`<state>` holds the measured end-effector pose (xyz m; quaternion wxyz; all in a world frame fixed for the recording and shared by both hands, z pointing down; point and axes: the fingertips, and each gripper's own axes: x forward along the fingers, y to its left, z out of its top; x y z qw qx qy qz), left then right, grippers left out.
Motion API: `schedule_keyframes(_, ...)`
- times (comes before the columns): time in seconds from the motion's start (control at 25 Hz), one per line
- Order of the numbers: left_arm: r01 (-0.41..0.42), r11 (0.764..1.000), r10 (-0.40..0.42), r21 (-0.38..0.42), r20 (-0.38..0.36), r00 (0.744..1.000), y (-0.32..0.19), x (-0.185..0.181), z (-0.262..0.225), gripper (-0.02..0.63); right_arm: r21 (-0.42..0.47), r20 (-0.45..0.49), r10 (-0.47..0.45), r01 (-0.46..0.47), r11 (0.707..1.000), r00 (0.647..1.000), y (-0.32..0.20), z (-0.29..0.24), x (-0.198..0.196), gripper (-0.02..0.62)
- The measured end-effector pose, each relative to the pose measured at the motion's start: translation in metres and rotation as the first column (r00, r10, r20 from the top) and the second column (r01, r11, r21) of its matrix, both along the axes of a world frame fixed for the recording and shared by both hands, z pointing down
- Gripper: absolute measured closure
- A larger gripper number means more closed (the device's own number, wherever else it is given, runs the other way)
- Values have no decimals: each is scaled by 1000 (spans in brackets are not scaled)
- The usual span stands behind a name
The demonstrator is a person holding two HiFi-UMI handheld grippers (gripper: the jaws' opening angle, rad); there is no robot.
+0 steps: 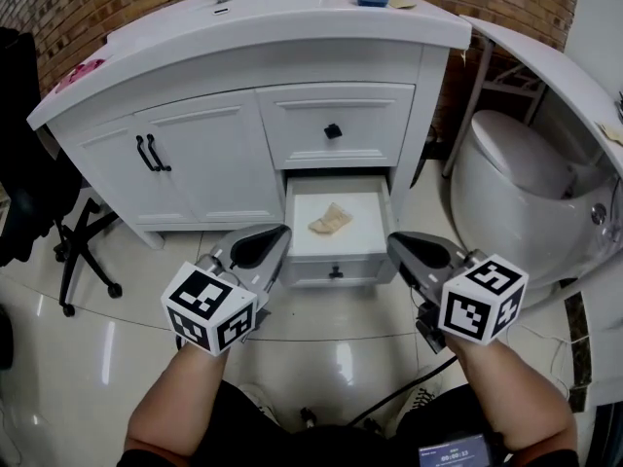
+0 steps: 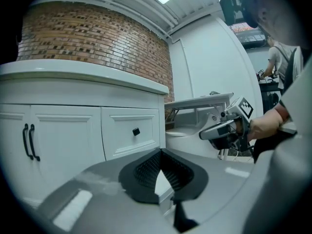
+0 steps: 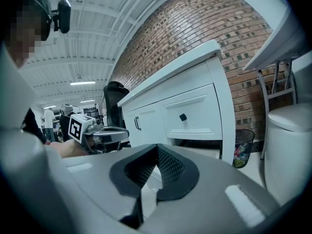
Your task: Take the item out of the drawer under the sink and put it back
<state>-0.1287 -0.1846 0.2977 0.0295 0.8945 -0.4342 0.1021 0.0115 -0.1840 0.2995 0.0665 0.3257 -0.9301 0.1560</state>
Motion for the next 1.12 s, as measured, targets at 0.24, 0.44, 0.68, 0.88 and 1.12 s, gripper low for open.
schedule_keyframes(0.24, -24, 999, 23, -36, -32, 999, 6, 0, 16, 600, 12, -45, -2, 2, 1000, 999, 7, 6, -5, 592)
schedule_keyframes(0.44, -32, 999, 31, -22, -56, 998, 9, 2, 9, 600, 14, -52, 14, -14, 1000, 999, 6, 8, -2, 592)
schedule_keyframes(0.68, 6, 1000, -7, -5, -82, 997, 18, -7, -2, 600, 28, -41, 27, -26, 999, 999, 13, 2, 3, 592)
schedule_keyframes(0.88, 14, 1000, -12, 13, -119, 993, 40, -12, -22, 600, 61, -18, 46, -45, 997, 999, 30, -15, 13, 592)
schedule_keyframes(1.12, 0, 998, 6, 57, -111, 994, 74, -2, -40, 600, 90, -13, 48, -47, 995, 999, 62, -23, 20, 592)
